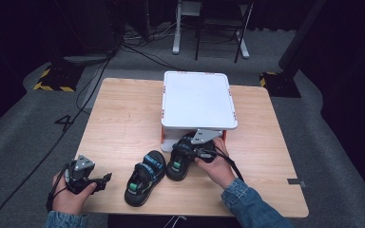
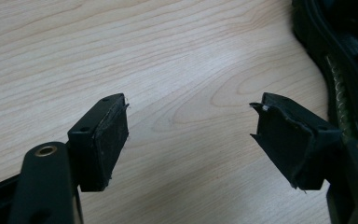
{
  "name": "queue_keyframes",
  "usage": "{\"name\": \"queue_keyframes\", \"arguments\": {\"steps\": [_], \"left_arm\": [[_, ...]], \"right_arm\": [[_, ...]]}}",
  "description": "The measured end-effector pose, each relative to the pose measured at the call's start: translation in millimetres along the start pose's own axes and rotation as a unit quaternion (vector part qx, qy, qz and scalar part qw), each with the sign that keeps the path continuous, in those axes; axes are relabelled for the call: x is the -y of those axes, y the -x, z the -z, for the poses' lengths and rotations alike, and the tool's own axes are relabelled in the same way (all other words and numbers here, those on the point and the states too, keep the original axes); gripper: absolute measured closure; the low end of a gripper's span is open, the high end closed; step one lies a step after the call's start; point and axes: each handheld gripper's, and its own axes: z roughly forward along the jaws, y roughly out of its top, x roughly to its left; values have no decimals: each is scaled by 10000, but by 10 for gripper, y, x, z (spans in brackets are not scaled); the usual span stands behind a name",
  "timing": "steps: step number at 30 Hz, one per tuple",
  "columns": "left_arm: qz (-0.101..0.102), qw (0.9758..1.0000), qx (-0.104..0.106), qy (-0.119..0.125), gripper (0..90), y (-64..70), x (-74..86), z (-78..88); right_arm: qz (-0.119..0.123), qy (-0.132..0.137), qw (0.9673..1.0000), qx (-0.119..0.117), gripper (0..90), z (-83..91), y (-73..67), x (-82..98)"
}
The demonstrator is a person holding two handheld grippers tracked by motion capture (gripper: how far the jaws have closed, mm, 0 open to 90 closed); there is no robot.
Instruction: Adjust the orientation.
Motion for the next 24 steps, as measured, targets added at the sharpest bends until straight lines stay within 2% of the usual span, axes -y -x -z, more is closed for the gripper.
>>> {"name": "queue_keyframes", "arguments": {"steps": [4, 7, 9, 11, 12, 14, 16, 19, 21, 23, 24], "left_arm": [[-41, 10000, 30, 0, 255, 21, -23, -7], [-107, 9999, 35, 17, 255, 40, -57, -24], [-136, 9999, 69, 17, 255, 46, -83, -39], [-161, 9998, 91, 32, 255, 52, -110, -64], [-183, 9998, 107, 17, 254, 55, -121, -73], [-211, 9997, 114, 15, 255, 71, -148, -102], [-260, 9995, 177, 8, 255, 85, -177, -128], [-296, 9993, 206, 12, 254, 103, -205, -156], [-312, 9993, 229, 1, 255, 103, -215, -162], [-312, 9992, 233, 1, 254, 104, -221, -167], [-317, 9992, 230, 7, 255, 102, -222, -169]], "right_arm": [[-74, -35, 9998, 153, 467, 56, -7, 36], [-83, 125, 9995, 293, 428, 148, -55, 30], [-36, 322, 9986, 423, 411, 262, -105, 2], [-73, 486, 9980, 408, 451, 380, -171, -29], [-207, 496, 9984, 169, 503, 430, -230, -43], [-351, 417, 9982, -266, 497, 442, -339, -49], [-384, 235, 9977, -509, 490, 392, -452, -38], [-425, -219, 9972, -581, 484, 235, -563, 6], [-420, -405, 9963, -629, 572, 144, -597, 40], [-133, -523, 9975, -448, 728, 107, -606, 49], [-36, -528, 9977, -413, 759, 125, -576, 40]]}}
